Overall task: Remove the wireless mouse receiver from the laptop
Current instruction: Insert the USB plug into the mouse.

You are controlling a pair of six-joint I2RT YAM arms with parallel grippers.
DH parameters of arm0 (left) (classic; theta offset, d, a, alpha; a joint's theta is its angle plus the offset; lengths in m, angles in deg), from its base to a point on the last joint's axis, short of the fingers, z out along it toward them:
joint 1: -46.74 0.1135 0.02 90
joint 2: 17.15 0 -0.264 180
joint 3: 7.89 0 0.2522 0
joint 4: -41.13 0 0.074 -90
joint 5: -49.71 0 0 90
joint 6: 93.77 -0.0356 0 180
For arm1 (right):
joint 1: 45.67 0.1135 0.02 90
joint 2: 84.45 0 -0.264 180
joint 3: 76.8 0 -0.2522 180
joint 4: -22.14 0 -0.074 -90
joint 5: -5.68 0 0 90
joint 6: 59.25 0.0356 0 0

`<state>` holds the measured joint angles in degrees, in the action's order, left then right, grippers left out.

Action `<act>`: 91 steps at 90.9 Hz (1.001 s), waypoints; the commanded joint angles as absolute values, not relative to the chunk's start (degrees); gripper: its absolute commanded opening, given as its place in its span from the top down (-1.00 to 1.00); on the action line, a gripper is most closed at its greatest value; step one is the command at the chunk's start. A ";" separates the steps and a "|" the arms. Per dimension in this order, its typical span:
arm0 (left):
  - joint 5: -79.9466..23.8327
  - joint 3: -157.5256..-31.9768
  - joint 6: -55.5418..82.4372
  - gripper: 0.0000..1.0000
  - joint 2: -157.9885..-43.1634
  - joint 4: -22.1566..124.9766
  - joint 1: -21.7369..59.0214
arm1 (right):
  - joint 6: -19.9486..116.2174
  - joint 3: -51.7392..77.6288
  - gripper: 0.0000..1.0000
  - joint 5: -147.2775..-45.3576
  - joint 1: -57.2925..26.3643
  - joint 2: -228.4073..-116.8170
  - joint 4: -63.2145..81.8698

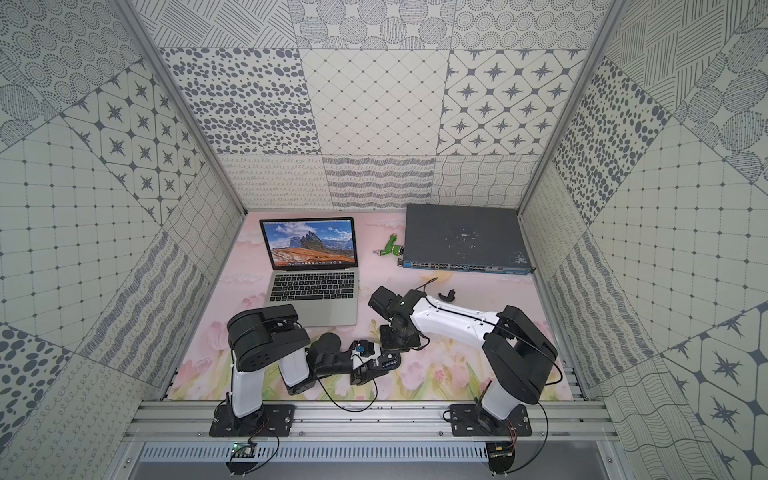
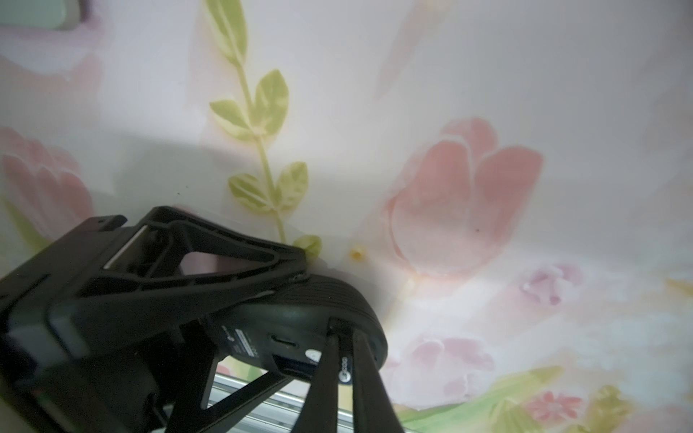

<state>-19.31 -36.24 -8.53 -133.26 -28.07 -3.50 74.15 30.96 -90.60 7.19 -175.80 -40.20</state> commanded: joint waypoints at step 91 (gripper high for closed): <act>-19.90 -36.17 -7.38 -0.07 -134.15 -21.31 -3.11 | 78.77 41.68 1.00 -85.69 9.00 -163.20 -29.00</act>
<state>-19.31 -36.24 -8.29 -133.33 -28.13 -3.48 77.95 40.62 -87.41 8.70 -165.24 -30.34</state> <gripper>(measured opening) 0.637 0.105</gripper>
